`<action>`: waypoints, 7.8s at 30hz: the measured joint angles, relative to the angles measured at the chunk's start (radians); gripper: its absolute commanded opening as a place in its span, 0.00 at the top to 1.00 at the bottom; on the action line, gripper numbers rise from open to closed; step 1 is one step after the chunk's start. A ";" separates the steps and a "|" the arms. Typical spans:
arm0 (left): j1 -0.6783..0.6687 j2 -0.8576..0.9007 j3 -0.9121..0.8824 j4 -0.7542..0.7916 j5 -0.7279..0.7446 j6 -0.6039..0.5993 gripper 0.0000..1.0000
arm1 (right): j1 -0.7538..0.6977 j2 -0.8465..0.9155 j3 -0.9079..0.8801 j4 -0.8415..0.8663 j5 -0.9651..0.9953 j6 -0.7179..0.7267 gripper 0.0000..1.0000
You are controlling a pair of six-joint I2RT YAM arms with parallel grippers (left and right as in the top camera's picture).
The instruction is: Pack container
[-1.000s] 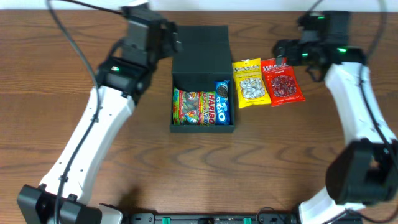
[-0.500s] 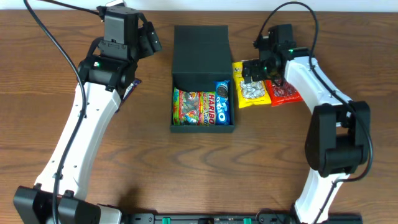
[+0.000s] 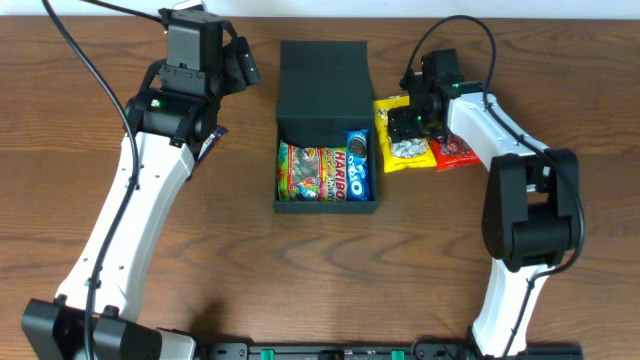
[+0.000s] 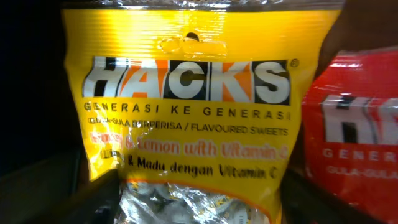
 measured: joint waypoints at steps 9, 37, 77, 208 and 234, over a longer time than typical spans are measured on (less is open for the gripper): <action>0.007 0.000 0.000 -0.055 -0.030 0.135 0.04 | 0.012 0.002 0.012 -0.003 -0.017 0.004 0.97; 0.117 0.418 0.000 -0.163 0.010 0.766 0.19 | 0.042 -0.269 0.357 -0.273 -0.041 0.006 0.99; 0.208 0.544 0.000 -0.148 0.213 0.835 0.55 | 0.042 -0.269 0.357 -0.298 -0.042 0.006 0.99; 0.203 0.195 0.261 -0.096 -0.013 0.366 0.05 | 0.292 -0.333 -0.035 0.023 -0.229 0.534 0.99; 0.203 0.195 0.261 -0.112 -0.013 0.366 0.05 | 0.304 0.008 -0.028 0.063 -0.595 0.233 0.99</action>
